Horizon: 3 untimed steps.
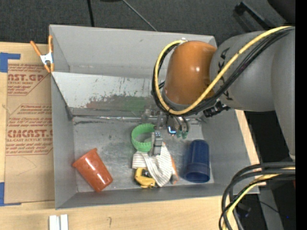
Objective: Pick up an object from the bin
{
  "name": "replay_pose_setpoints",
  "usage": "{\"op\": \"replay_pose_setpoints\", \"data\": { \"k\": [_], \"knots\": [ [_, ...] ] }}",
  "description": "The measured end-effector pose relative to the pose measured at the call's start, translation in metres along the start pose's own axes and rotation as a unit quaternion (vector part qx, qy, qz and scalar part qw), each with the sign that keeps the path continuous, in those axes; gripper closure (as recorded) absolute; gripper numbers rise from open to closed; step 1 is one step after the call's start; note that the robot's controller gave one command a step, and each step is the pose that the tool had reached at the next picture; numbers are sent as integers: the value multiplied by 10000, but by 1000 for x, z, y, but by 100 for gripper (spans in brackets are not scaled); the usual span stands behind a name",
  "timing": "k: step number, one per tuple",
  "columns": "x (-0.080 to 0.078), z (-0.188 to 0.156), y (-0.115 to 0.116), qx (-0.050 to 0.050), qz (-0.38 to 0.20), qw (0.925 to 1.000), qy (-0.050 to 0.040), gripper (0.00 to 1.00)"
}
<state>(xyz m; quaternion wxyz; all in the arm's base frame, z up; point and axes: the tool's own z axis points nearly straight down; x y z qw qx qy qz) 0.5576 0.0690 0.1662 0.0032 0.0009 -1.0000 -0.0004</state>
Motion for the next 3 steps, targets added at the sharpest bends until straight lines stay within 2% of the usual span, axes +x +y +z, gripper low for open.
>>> {"op": "replay_pose_setpoints", "data": {
  "k": [1, 2, 3],
  "knots": [
    [-2, -5, 0, -3, 7, 10000, -40, 0],
    [-31, 71, -47, 4, -247, 9997, -66, 0],
    [-27, 98, -50, 4, 825, 9966, -37, 0]
  ]
}}
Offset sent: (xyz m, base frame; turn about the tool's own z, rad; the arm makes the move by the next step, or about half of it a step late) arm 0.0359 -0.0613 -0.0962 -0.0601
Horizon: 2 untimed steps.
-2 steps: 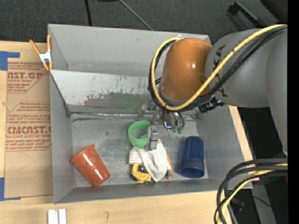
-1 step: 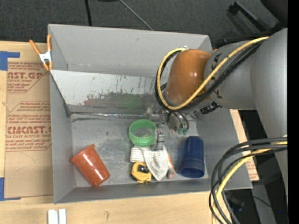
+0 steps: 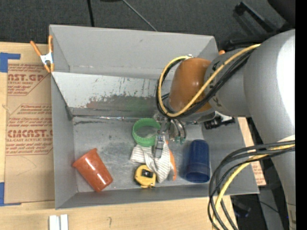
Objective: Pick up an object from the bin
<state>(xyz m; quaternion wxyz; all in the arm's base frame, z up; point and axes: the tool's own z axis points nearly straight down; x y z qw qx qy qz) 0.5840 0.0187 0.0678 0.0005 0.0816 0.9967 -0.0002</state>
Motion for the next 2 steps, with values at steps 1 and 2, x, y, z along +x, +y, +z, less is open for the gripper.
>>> {"op": "replay_pose_setpoints", "data": {
  "k": [1, 2],
  "knots": [
    [-6, -3, 15, -3, -961, 9954, -17, 0],
    [-2, -2, 3, -14, -13, 10000, -20, 0]
  ]
}}
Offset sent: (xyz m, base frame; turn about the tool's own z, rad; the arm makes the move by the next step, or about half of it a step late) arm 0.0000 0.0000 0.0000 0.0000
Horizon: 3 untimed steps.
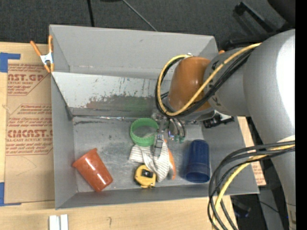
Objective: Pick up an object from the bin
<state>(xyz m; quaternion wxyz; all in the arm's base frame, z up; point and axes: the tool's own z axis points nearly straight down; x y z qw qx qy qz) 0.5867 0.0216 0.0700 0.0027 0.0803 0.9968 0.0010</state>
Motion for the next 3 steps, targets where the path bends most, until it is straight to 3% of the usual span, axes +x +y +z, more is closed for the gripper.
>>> {"op": "replay_pose_setpoints", "data": {
  "k": [1, 2, 3],
  "knots": [
    [-6, -4, 13, 6, -946, 9955, -18, 100],
    [-6, -4, 13, 4, -945, 9955, -19, 100],
    [-8, -59, 14, 3, -945, 9955, -10, 100]
  ]
}}
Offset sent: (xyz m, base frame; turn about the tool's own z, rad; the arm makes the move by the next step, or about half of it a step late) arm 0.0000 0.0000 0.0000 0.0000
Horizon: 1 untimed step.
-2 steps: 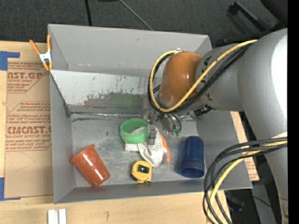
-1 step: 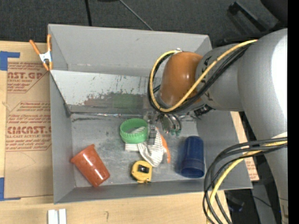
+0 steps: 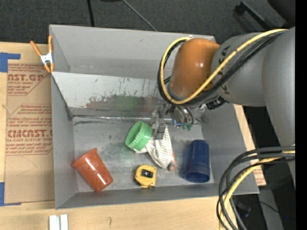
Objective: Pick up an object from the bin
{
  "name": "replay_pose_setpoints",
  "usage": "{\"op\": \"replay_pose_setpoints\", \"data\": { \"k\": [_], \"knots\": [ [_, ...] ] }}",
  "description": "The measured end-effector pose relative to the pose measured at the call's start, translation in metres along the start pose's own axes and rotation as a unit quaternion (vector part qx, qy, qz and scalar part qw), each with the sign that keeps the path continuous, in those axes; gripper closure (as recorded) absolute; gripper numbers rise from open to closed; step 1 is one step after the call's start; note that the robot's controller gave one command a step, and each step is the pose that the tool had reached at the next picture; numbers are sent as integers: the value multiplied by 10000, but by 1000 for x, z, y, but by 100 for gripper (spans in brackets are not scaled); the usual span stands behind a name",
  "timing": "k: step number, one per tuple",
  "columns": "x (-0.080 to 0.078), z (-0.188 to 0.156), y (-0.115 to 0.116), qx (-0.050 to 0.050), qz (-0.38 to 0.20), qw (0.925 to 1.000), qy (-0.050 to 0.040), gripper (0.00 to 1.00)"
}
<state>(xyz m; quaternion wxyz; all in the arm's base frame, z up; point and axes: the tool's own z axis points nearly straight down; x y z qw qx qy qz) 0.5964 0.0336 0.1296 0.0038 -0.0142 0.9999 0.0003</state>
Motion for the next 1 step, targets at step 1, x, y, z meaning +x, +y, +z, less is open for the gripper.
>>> {"op": "replay_pose_setpoints", "data": {
  "k": [1],
  "knots": [
    [1, 49, 1, -8, 3, 10000, 23, 100]
  ]
}}
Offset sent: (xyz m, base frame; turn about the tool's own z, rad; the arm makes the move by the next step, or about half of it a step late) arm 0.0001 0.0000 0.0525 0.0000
